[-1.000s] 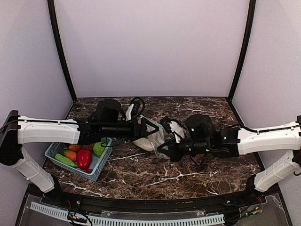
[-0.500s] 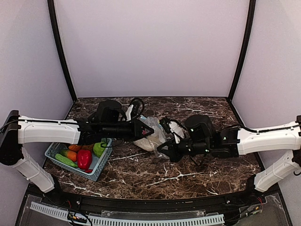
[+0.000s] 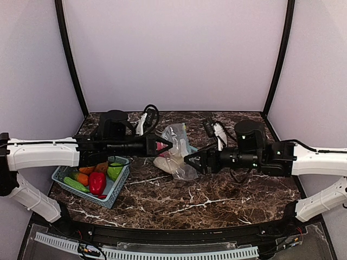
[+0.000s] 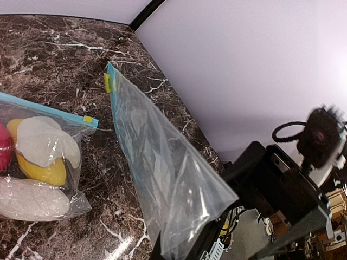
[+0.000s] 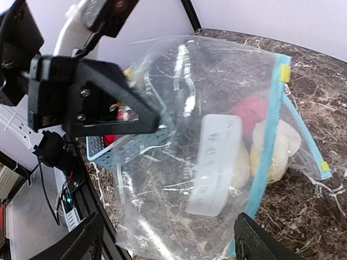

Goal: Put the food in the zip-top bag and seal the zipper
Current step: Pass from the right arm to the left, then pass from the left arm to the right

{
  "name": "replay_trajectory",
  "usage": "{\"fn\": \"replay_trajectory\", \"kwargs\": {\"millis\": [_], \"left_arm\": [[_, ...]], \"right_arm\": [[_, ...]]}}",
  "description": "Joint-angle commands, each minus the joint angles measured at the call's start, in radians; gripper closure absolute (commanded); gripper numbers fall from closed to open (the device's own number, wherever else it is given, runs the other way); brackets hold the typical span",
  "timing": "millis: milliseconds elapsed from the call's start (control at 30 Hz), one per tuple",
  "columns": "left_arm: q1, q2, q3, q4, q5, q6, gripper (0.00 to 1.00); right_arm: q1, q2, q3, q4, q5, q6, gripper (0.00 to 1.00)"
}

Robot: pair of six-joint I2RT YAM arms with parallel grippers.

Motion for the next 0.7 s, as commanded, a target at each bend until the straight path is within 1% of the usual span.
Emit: {"fn": "replay_trajectory", "kwargs": {"millis": [0, 100, 200, 300, 467, 567, 667], "left_arm": [[-0.001, -0.093, -0.033, 0.045, 0.108, 0.152, 0.99], [-0.002, -0.150, -0.045, 0.058, 0.202, 0.225, 0.99], [-0.001, -0.191, -0.063, 0.099, 0.293, 0.255, 0.99], [-0.002, -0.223, -0.071, 0.112, 0.376, 0.277, 0.99], [-0.001, -0.230, -0.075, 0.151, 0.468, 0.272, 0.99], [-0.002, -0.226, -0.085, 0.188, 0.515, 0.244, 0.99], [-0.001, -0.224, -0.094, 0.232, 0.546, 0.222, 0.99]], "right_arm": [[-0.093, -0.058, -0.024, -0.007, -0.081, 0.035, 0.17], [-0.154, -0.090, -0.014, -0.005, -0.209, 0.053, 0.14], [-0.207, -0.119, -0.016, 0.023, -0.333, 0.080, 0.15], [-0.241, -0.132, -0.015, 0.084, -0.461, 0.096, 0.24], [-0.247, -0.134, -0.004, 0.179, -0.593, 0.122, 0.34], [-0.249, -0.134, 0.000, 0.231, -0.638, 0.139, 0.38], [-0.251, -0.129, 0.013, 0.238, -0.643, 0.139, 0.47]]}}
